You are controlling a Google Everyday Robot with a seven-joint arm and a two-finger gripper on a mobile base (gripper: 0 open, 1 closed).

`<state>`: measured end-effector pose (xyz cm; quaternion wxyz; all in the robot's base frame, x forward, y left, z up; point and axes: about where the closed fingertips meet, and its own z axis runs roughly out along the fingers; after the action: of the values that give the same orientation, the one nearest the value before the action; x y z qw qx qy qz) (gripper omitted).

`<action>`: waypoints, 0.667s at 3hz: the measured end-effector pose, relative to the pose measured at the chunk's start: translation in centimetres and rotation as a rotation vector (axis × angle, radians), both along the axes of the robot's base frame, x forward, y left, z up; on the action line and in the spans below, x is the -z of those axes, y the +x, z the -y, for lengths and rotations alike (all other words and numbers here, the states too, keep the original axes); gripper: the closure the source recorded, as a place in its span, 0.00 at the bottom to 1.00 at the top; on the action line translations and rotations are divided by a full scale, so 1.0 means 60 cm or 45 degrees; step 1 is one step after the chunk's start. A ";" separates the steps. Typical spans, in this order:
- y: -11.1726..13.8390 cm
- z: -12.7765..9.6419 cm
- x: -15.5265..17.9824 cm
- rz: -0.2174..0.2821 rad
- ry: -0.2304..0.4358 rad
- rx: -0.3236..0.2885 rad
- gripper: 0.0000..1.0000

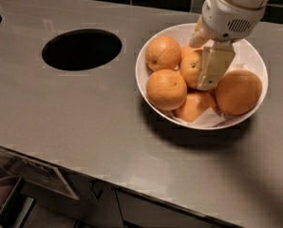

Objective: Pick orange from white bowl

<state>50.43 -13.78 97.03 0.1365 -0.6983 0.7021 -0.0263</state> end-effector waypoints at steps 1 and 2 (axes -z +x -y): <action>0.002 -0.005 0.005 -0.015 -0.003 -0.013 0.32; 0.004 -0.013 0.018 -0.045 -0.010 -0.034 0.31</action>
Offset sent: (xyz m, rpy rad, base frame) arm -0.0045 0.0082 -0.0224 -0.0315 0.1038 0.0475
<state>50.66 -13.02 95.96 0.1215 -0.7085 0.6950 -0.0149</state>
